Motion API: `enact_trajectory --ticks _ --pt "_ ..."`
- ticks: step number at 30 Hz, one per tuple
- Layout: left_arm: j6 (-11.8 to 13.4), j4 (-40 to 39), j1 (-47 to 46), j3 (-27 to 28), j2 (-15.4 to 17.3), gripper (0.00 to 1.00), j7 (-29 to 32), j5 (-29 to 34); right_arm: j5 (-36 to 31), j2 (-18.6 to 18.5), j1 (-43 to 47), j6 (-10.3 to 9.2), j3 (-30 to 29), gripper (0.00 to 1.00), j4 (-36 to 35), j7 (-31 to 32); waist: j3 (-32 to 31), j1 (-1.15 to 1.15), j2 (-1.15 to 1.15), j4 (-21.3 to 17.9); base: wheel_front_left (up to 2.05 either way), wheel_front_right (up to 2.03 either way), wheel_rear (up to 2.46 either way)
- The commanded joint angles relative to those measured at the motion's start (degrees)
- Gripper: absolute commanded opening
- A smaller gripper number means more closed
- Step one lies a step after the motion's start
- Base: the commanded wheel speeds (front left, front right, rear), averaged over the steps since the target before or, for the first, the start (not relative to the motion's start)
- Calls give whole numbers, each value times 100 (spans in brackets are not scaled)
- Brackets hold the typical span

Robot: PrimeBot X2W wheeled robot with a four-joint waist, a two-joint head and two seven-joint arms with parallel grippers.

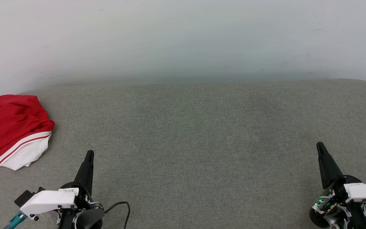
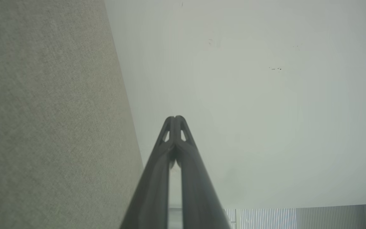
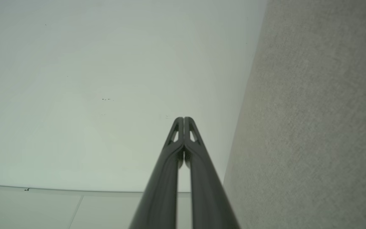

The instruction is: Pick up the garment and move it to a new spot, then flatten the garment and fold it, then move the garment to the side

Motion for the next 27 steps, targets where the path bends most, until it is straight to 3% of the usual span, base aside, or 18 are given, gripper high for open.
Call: enact_trajectory --ticks 1,5,6,7,8,9,19,27 --pt "1 6 -52 13 -7 0 10 18 -26 24 -64 0 4 0 6 2 0 0 0 0 0 0 0" --pt "1 6 -52 13 -7 0 10 18 -25 24 -64 0 4 0 6 1 0 0 0 0 0 0 0" --pt "0 -1 0 0 0 100 -1 2 0 0 0 0 0 100 -1 0 0 0 0 0 0 0 0" --pt "0 34 21 -6 -3 100 -5 1 0 1 23 0 3 100 33 -3 0 0 0 0 0 0 0" --pt "0 16 28 -18 -3 0 -34 16 -10 1 28 0 14 0 13 -29 1 0 0 0 0 0 0" --pt "0 84 98 -25 -14 100 -34 8 -5 2 101 -3 16 100 85 -24 2 0 0 0 0 0 0" --pt "0 -96 225 -70 -12 100 -325 288 -246 3 181 -2 80 100 -29 -317 10 0 0 -10 0 0 0" --pt "0 -146 306 75 -11 100 -535 766 -1150 4 219 -2 24 100 -59 -528 11 0 0 -21 0 0 0"
